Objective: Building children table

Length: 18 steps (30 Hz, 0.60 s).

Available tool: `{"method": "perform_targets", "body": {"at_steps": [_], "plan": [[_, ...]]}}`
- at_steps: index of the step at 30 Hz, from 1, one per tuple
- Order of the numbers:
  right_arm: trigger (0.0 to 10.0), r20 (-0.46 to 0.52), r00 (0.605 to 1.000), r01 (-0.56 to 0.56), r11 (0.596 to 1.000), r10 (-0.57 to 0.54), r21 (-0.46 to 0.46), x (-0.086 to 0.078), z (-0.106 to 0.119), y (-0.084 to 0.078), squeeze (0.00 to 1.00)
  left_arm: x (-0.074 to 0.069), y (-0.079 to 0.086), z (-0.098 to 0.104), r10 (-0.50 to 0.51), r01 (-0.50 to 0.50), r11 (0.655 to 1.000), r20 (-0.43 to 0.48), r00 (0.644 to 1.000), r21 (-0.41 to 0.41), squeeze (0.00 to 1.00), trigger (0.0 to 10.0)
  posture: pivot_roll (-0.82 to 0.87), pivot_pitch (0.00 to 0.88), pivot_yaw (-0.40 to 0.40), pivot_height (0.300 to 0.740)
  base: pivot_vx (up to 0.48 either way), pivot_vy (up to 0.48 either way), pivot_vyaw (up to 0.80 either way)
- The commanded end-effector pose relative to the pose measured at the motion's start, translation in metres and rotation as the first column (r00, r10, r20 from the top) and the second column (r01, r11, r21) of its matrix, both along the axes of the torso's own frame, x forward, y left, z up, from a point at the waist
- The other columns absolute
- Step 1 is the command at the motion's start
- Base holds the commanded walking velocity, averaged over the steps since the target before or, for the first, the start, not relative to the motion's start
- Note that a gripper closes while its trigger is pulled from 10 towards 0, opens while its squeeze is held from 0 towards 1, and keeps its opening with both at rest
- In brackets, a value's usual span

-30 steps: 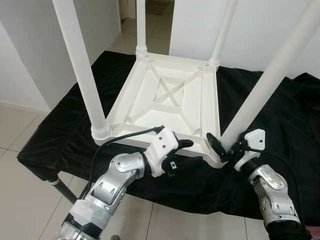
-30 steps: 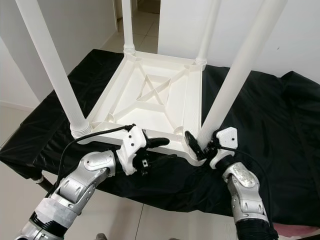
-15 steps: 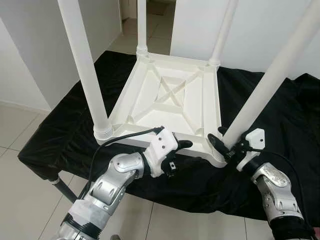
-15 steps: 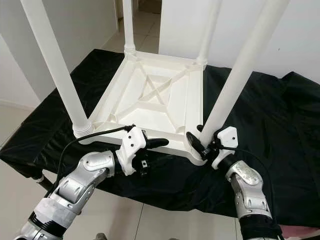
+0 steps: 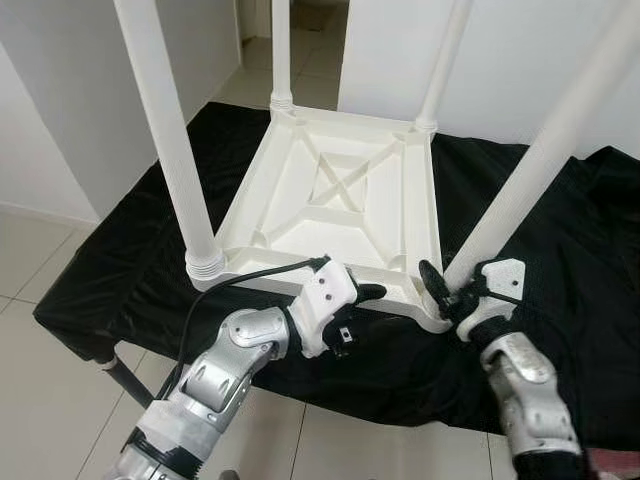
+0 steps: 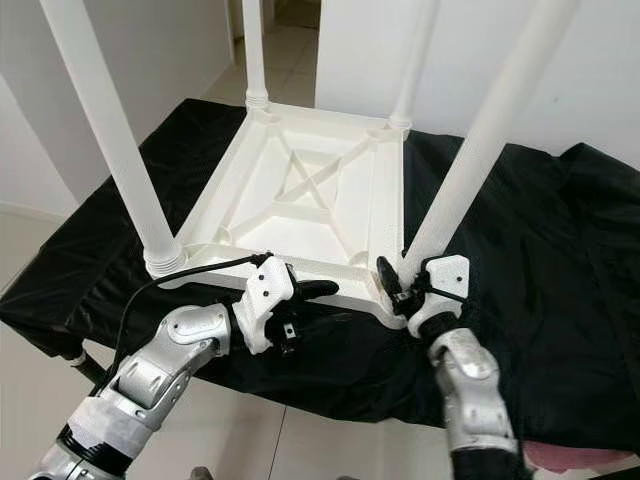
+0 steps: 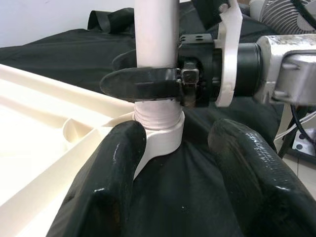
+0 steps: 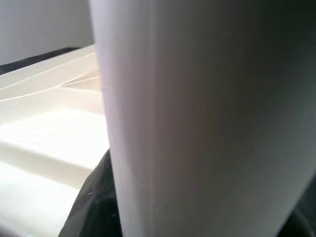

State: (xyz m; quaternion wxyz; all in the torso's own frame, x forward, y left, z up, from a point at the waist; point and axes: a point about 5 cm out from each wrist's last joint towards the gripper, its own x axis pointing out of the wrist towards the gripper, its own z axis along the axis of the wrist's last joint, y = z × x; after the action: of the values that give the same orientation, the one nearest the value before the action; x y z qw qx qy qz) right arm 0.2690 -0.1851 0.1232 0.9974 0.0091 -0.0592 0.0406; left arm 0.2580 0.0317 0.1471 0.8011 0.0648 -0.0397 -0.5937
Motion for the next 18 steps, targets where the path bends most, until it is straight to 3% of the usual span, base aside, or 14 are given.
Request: {"method": "perform_targets", "body": {"at_steps": [1, 2, 4, 6, 8, 13, 18], "plan": [[10.0, -0.065, 0.994, 0.094, 0.996, -0.093, 0.009, -0.004, -0.010, -0.001, 0.00, -0.003, -0.002, -0.001, -0.051, 0.051, 0.999, 0.001, 0.999, 0.016, 0.00, 10.0, -0.07, 0.000, -0.028, 0.740, 0.000, 0.000, 0.00], [10.0, -0.065, 0.994, 0.094, 0.996, -0.093, 0.009, -0.004, -0.010, -0.001, 0.00, -0.003, -0.002, -0.001, -0.051, 0.051, 0.999, 0.001, 0.999, 0.016, 0.00, 10.0, -0.07, 0.000, -0.028, 0.740, 0.000, 0.000, 0.00], [10.0, -0.087, 0.977, 0.196, 0.980, -0.192, 0.033, -0.007, -0.011, 0.008, 0.00, -0.003, -0.002, 0.000, -0.053, 0.053, 0.998, 0.002, 0.999, 0.018, 0.00, 10.0, -0.07, 0.000, -0.027, 0.740, 0.000, 0.000, 0.00], [10.0, -0.087, 0.977, 0.196, 0.980, -0.192, 0.033, -0.007, -0.011, 0.008, 0.00, -0.003, -0.002, 0.000, -0.053, 0.053, 0.998, 0.002, 0.999, 0.018, 0.00, 10.0, -0.07, 0.000, -0.027, 0.740, 0.000, 0.000, 0.00], [10.0, -0.097, 0.957, 0.278, 0.959, -0.272, 0.054, -0.009, -0.009, 0.020, 0.00, -0.002, -0.002, 0.000, -0.052, 0.051, 0.999, 0.004, 0.999, 0.018, 0.00, 10.0, -0.06, 0.000, -0.028, 0.740, 0.000, 0.000, 0.00], [10.0, -0.092, 0.961, 0.267, 0.961, -0.261, 0.066, -0.009, -0.004, 0.034, 0.00, -0.003, -0.002, 0.000, -0.053, 0.053, 0.998, 0.002, 0.999, 0.015, 0.00, 10.0, -0.06, 0.000, -0.025, 0.740, 0.000, 0.000, 0.00], [10.0, -0.083, 0.959, 0.275, 0.960, -0.269, 0.061, -0.009, 0.001, 0.035, 0.00, -0.003, -0.002, 0.001, -0.054, 0.054, 0.998, 0.003, 0.999, 0.017, 0.00, 10.0, -0.06, 0.000, -0.029, 0.740, 0.000, 0.000, 0.00]]}}
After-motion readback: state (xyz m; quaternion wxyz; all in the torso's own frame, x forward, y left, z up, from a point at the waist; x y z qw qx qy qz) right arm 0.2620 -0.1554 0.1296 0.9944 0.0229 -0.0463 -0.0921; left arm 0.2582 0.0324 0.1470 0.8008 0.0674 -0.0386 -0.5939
